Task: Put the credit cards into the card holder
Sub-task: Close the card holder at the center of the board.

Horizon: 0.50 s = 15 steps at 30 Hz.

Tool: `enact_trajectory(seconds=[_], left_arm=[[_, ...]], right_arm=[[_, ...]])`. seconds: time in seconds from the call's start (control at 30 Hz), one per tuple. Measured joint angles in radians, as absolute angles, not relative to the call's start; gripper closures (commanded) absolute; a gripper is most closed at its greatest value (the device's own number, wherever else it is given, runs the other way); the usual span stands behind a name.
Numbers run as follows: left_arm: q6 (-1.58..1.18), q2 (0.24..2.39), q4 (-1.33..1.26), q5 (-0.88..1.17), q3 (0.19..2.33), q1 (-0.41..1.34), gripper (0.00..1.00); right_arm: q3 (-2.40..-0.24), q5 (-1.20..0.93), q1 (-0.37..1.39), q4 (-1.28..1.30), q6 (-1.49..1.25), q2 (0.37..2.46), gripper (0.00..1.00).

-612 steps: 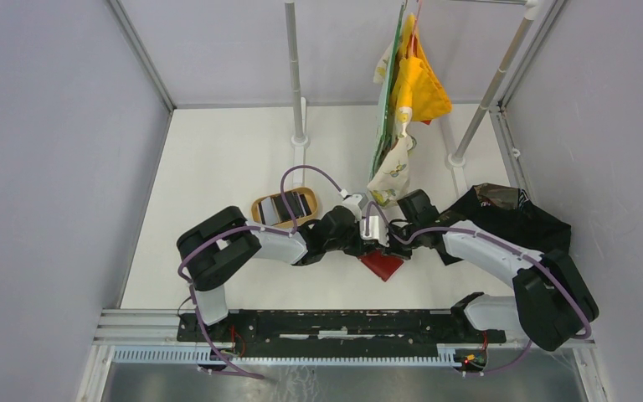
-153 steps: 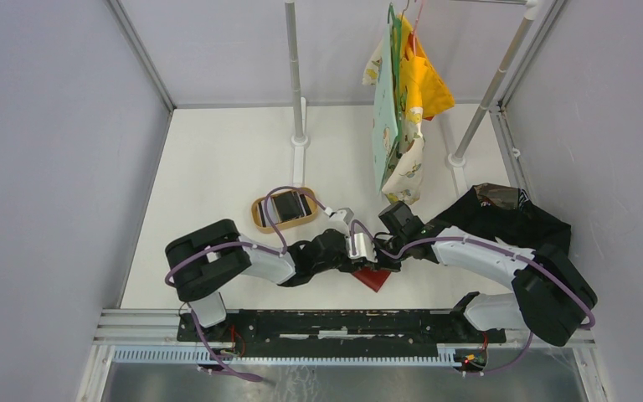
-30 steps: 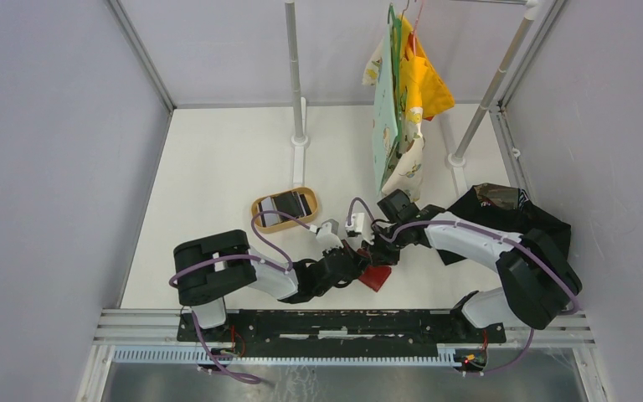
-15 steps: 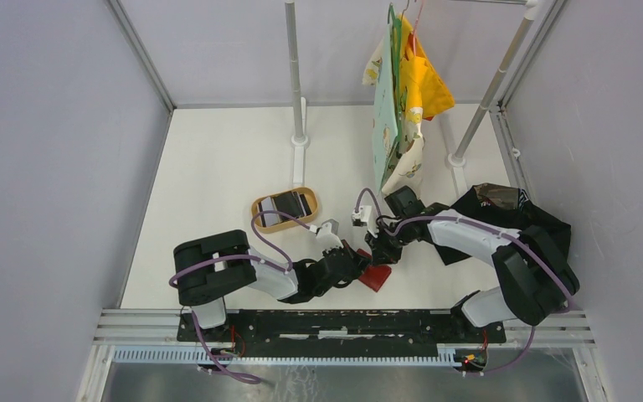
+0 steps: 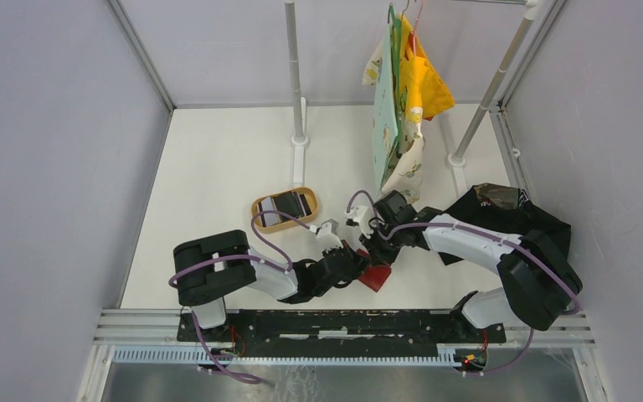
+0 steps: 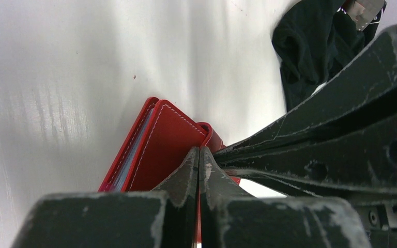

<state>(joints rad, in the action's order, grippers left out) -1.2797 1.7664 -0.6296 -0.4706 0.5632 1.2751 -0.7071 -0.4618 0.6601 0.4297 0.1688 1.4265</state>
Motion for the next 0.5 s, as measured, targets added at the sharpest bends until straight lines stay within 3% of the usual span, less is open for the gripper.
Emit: enact_trajectory(seconds=[0.2,0.5], left_arm=[[-1.275,1.765,-0.629,-0.471,0.563,1.275,0.98],[-1.287,1.760,-0.627,-0.478,0.562,1.277,0.98]], right_arm=[[-0.763,-0.273,0.784,0.502,0.165,1.446,1.00],[-0.793,-0.196,0.836,0.536,0.134,1.478,1.00]])
